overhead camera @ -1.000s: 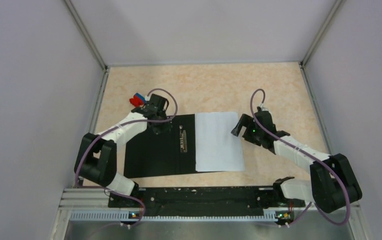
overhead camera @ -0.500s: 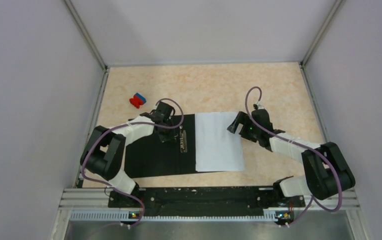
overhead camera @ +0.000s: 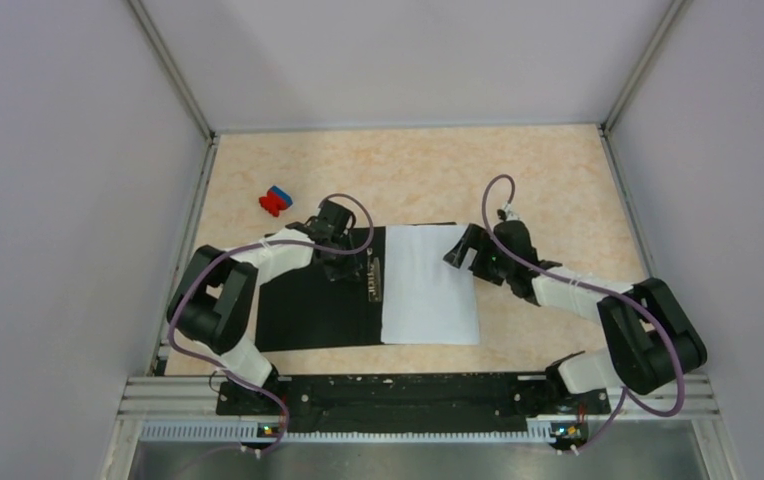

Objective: Put the files into the folder

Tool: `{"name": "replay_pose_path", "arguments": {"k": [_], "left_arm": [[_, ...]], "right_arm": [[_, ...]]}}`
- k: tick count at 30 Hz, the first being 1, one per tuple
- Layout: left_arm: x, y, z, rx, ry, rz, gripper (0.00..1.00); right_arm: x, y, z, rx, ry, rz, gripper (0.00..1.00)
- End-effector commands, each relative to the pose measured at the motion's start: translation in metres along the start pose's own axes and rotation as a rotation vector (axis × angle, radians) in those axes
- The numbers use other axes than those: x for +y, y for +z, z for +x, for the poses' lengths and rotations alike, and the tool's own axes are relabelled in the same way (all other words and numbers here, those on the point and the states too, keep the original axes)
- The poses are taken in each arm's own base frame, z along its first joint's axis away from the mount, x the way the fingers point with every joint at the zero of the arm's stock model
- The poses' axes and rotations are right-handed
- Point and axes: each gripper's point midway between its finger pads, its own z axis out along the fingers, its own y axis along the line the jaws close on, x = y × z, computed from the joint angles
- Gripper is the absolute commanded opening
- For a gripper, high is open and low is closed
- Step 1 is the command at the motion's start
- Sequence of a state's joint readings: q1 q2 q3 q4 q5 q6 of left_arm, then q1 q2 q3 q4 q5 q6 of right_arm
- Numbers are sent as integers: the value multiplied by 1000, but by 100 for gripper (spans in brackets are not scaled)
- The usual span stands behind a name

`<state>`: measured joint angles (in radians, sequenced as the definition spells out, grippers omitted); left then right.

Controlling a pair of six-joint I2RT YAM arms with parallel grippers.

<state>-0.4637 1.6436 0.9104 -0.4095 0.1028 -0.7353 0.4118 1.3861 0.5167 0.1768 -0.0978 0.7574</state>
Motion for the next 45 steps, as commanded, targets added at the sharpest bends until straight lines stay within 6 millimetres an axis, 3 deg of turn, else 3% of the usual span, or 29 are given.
{"name": "replay_pose_path", "arguments": {"k": [1,10,22,45], "left_arm": [[-4,11,3,9,8,-3,1],[-6,13,8,17,12,-3,0],[-1,13,10,19,28,-19,0],[-1,14,12,31,33,-14,0]], "right_arm": [[5,1,6,15,0,8,95],[13,11,5,32,-12,-4,95],[16,15,-11,5,-53,31,95],[33,24,-6,34,-67,-3,95]]}}
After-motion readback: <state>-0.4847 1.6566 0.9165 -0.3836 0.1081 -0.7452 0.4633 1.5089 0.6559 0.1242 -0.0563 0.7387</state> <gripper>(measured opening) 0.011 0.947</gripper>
